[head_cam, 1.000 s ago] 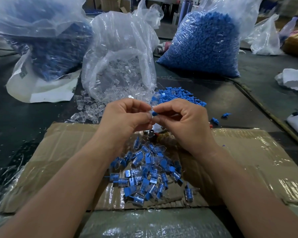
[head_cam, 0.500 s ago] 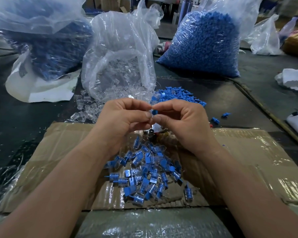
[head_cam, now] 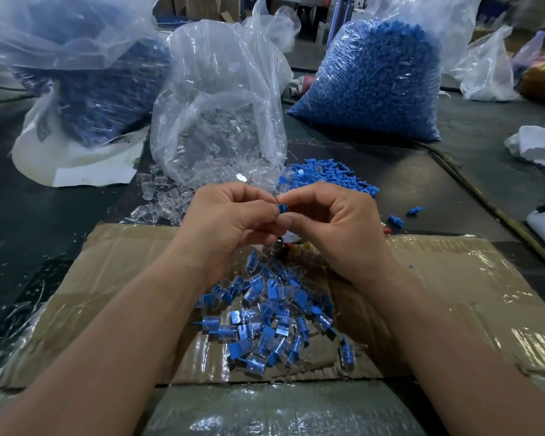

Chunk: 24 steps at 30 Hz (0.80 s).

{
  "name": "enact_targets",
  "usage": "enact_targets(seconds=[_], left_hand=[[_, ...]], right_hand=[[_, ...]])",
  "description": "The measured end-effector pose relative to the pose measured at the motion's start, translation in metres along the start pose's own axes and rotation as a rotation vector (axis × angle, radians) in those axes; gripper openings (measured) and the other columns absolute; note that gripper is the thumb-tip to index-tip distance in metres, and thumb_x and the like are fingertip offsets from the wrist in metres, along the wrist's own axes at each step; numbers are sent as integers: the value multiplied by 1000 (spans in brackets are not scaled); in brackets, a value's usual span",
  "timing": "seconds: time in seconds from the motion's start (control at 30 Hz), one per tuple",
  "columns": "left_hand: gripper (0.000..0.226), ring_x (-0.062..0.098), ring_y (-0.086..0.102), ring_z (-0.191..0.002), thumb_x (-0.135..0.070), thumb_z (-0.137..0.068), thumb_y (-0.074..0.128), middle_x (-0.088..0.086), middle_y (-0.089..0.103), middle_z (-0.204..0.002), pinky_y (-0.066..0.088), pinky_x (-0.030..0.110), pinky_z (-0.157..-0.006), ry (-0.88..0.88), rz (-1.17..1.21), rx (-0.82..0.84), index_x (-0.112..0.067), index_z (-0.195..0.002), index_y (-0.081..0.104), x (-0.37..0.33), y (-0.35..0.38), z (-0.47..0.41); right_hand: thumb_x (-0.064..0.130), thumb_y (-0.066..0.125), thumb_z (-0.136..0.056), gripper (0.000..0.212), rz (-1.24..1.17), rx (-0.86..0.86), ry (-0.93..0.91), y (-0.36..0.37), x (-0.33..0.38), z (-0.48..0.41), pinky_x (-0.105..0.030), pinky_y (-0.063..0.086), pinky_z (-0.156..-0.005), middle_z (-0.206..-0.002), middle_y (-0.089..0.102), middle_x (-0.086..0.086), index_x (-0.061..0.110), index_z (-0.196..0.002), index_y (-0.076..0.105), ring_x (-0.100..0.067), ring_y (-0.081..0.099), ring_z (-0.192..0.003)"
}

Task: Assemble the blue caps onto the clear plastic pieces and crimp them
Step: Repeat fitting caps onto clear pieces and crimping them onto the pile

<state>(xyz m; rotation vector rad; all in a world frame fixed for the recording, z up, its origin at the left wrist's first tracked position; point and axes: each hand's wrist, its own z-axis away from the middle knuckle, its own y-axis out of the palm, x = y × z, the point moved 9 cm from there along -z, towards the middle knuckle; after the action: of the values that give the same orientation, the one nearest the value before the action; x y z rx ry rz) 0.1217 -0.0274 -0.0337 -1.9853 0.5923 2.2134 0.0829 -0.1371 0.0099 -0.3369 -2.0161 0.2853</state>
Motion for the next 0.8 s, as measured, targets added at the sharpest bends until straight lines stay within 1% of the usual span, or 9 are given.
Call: enact_targets(seconds=[0.1,0.17,0.23,0.33,0.43,0.5,0.57,0.67,0.8], left_hand=[[11,14,62,-47,8,-72,63,7,65,-56,48,16,-42,18,-6,-17,-2,-68,61,-2,-1,0],[9,16,64,-49,4,-65,66,10,66,-57,49,17,-43,8,-1,-7,-2,-69,62,-2,0,1],[15,18,65,-51,-3,-57,67,12,67,-60,49,18,-43,-6,29,7,-2,-70,62,-2,1,2],[18,19,64,-50,-4,-54,65,15,67,-61,50,19,-43,-31,68,23,0,-71,62,-1,4,2],[16,18,63,-48,-1,-55,65,15,66,-60,50,18,-42,-52,78,28,1,-71,62,0,5,2],[16,18,63,-48,-1,-55,65,15,66,-60,50,18,-42,-52,74,28,0,-70,62,0,4,3],[17,18,63,-49,-2,-54,65,15,66,-61,50,18,-43,-50,65,33,0,-71,62,0,5,3],[18,18,64,-50,-3,-54,65,15,66,-61,50,18,-43,-46,52,40,0,-72,62,0,5,3],[18,18,64,-50,-3,-54,65,15,66,-61,50,18,-43,-50,49,42,1,-72,62,0,6,3]], right_hand=[[5,73,-71,26,-10,15,-7,1,0,0,-19,54,-74,-84,68,7,22,-89,65,-8,67,-79],[5,72,-73,27,40,-2,-52,-1,4,1,-16,52,-73,-83,66,11,22,-92,65,-3,66,-78],[6,71,-74,27,89,-32,-96,-4,7,1,-12,50,-71,-82,65,15,20,-96,64,2,64,-77],[7,70,-75,24,199,-70,-170,-8,12,1,-10,48,-72,-85,64,13,11,-99,67,1,62,-80],[6,67,-77,20,340,-68,-254,-5,17,2,-14,50,-75,-88,61,9,3,-97,70,-4,61,-85],[6,67,-77,19,373,-60,-278,-4,19,2,-18,51,-76,-89,61,9,3,-96,70,-7,61,-86],[9,67,-77,19,378,-54,-292,-4,20,2,-18,51,-75,-88,61,9,3,-95,70,-9,61,-85],[13,66,-78,19,391,-46,-289,-4,20,1,-19,52,-74,-87,61,9,3,-94,71,-8,61,-84],[13,66,-77,20,406,-46,-290,-4,19,1,-20,50,-74,-86,59,11,3,-94,70,-3,58,-83]])
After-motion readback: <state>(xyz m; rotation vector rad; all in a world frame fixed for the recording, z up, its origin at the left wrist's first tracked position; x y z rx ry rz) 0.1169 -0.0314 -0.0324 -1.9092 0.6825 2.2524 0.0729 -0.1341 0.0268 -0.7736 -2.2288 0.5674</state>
